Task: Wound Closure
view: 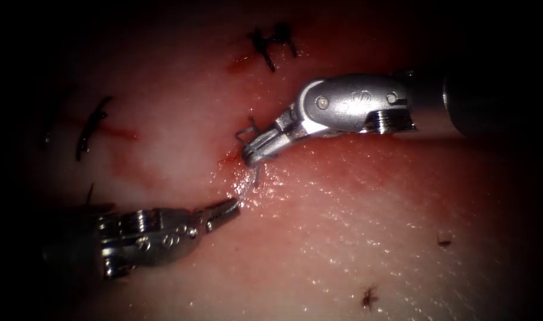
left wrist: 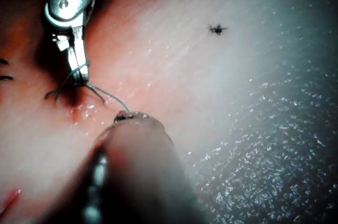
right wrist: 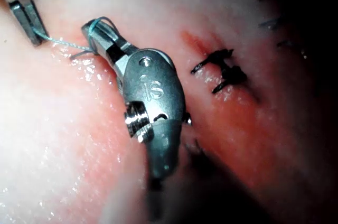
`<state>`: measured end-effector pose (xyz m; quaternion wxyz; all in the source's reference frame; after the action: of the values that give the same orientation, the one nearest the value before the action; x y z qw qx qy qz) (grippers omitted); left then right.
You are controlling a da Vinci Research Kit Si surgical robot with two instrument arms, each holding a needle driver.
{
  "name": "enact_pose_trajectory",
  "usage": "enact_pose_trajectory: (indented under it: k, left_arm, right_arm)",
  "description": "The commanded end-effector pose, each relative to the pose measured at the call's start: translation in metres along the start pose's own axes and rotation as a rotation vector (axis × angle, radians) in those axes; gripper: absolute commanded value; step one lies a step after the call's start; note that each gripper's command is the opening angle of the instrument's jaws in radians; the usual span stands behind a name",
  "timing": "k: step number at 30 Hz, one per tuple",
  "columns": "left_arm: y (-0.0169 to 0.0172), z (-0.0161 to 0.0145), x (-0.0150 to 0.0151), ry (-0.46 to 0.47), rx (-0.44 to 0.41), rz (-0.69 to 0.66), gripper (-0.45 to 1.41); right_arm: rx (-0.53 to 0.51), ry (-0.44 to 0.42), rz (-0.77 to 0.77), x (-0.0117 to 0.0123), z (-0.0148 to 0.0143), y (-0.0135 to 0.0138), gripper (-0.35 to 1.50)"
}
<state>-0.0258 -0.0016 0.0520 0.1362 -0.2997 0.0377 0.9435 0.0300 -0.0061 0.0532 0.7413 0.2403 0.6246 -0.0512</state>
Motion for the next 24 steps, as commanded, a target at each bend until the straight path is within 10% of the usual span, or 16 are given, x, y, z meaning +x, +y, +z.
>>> enact_pose_trajectory:
  k: [1,24]
  left_arm:
    - [0.0011,0.0006,0.0002,-0.003,-0.004,0.002,-0.45]
    - [0.0101,0.0003,0.0002,-0.053,-0.086,0.04,-0.45]
  right_arm:
    - [-0.003,-0.003,0.007,-0.0007,0.0008,0.0005,-0.35]
    - [-0.093,-0.053,0.096,-0.0035,0.0007,0.0027,-0.35]
